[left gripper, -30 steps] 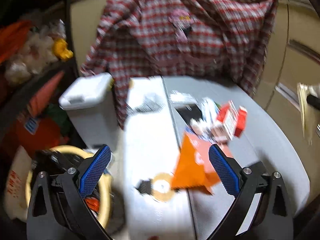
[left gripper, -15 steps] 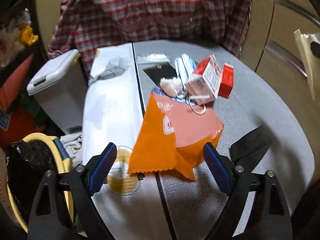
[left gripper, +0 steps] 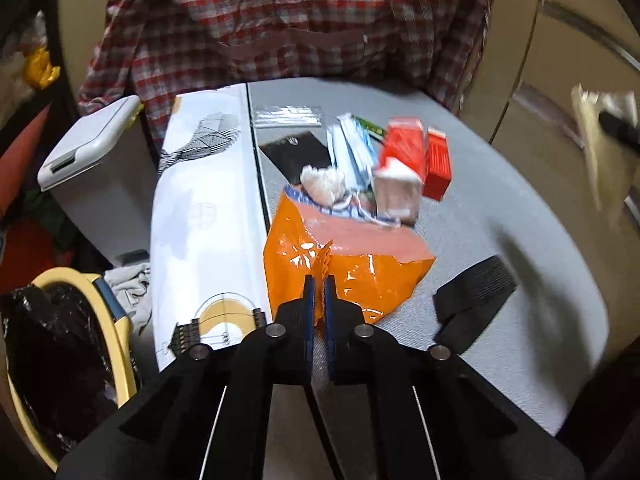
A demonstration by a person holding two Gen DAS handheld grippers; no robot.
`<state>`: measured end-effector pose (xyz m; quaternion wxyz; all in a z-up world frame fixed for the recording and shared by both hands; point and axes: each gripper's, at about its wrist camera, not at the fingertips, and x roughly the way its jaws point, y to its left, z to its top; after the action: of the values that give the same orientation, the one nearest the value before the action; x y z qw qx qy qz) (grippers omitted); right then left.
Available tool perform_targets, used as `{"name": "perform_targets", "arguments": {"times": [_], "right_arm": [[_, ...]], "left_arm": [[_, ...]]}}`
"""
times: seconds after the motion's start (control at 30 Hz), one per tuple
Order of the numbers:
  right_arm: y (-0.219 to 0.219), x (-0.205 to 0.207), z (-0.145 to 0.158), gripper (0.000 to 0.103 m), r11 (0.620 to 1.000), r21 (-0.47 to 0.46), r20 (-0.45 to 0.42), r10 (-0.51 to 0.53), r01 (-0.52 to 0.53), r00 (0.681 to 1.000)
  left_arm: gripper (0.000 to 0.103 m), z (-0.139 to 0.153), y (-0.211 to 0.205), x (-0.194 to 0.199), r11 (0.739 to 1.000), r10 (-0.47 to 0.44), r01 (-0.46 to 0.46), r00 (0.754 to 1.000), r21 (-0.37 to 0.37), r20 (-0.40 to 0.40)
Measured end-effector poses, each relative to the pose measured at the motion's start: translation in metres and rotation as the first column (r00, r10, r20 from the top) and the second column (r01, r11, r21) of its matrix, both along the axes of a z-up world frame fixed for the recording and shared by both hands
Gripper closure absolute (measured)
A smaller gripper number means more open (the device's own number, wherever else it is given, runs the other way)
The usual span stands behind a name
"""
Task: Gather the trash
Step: 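Grasp the orange snack wrapper with the left gripper while the right gripper holds the tissue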
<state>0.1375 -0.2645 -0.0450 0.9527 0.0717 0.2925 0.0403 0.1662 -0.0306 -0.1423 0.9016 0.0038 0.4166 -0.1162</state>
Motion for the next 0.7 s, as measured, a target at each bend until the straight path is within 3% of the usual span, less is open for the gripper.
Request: {"name": "perform_targets", "arguments": {"times": [0.7], "right_arm": [[-0.001, -0.012, 0.01, 0.098, 1.0, 0.027, 0.033, 0.012, -0.013, 0.999]], "left_arm": [[0.1, 0.111, 0.024, -0.041, 0.999, 0.039, -0.031, 0.978, -0.041, 0.207]]}}
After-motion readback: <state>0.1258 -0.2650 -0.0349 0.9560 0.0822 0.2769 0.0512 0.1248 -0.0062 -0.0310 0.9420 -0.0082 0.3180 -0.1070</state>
